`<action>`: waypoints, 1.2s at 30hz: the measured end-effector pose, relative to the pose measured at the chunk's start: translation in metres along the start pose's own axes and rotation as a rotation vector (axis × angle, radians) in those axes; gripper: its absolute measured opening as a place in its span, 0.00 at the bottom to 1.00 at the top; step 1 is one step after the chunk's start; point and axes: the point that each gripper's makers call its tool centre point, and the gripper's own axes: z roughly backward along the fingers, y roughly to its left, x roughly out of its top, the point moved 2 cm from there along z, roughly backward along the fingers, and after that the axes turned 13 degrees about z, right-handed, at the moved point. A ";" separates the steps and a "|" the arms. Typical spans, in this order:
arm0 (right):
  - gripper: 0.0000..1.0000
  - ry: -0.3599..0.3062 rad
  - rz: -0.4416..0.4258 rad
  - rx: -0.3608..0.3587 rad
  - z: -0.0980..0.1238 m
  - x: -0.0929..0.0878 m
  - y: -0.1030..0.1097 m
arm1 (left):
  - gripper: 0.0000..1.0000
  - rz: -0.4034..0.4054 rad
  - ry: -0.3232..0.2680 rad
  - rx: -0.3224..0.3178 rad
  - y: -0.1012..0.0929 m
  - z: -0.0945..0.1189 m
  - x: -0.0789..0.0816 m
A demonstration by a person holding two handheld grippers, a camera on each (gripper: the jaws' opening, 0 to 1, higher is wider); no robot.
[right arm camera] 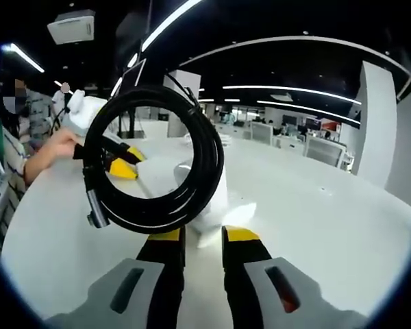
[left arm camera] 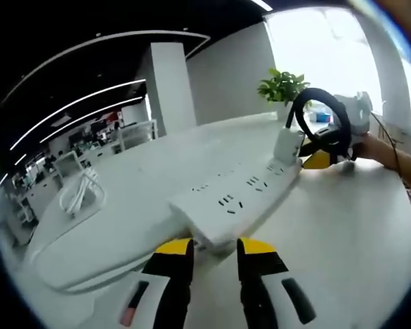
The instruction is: Straighten the power strip on the desk, plug the charger into it
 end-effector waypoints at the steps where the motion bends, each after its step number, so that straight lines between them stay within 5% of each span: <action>1: 0.20 0.000 -0.001 -0.002 0.000 0.000 0.000 | 0.26 -0.001 -0.002 0.001 0.000 0.000 0.000; 36: 0.25 0.088 -0.056 -0.127 0.037 -0.003 0.015 | 0.27 0.021 -0.045 0.055 0.001 0.030 -0.006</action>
